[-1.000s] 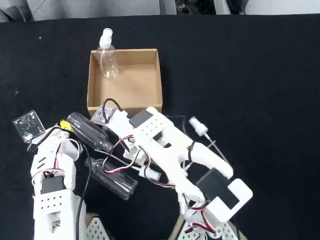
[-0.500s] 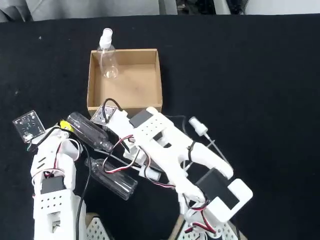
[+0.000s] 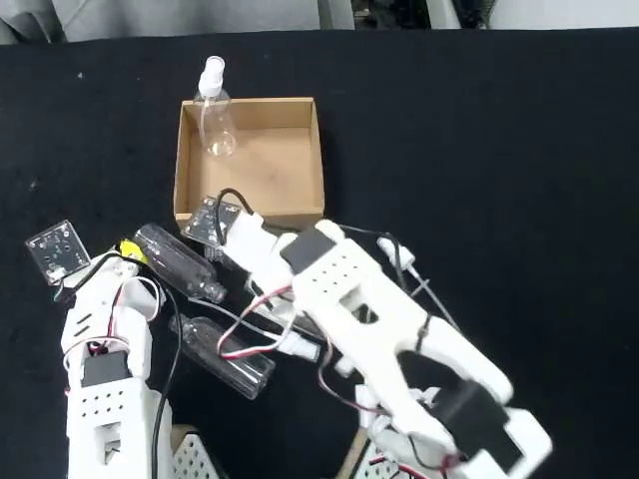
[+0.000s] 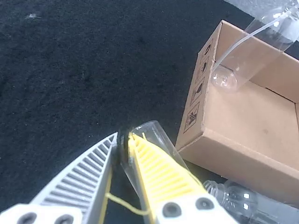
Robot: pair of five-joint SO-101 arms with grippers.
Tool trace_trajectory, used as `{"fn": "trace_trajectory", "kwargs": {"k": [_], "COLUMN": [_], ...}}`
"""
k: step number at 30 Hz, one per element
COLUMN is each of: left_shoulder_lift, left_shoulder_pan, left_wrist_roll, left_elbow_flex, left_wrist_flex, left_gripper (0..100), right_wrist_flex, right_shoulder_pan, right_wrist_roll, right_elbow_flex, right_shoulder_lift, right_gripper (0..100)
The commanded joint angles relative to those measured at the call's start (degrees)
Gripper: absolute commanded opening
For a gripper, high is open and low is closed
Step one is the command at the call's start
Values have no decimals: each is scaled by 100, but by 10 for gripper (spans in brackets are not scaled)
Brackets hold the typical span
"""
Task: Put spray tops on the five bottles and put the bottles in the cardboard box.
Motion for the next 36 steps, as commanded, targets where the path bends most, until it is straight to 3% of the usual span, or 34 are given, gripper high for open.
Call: {"fn": "trace_trajectory", "kwargs": {"k": [1, 9, 36], "left_shoulder_lift": [-79, -79, -79], "left_shoulder_pan": [-57, -57, -48], "left_wrist_roll": [-53, -53, -53], "left_elbow_flex": [-84, -84, -84], "left_wrist_flex": [-141, -141, -149], "left_gripper": [33, 33, 31], "right_wrist_flex": [62, 26, -475], "right_shoulder_pan": [158, 220, 2145], "right_wrist_roll": [-18, -185, -1002], "right_elbow_flex": [66, 558, 2044], "right_shoulder_lift": [-769, -2018, -6167], "right_gripper": [64, 64, 60]}}
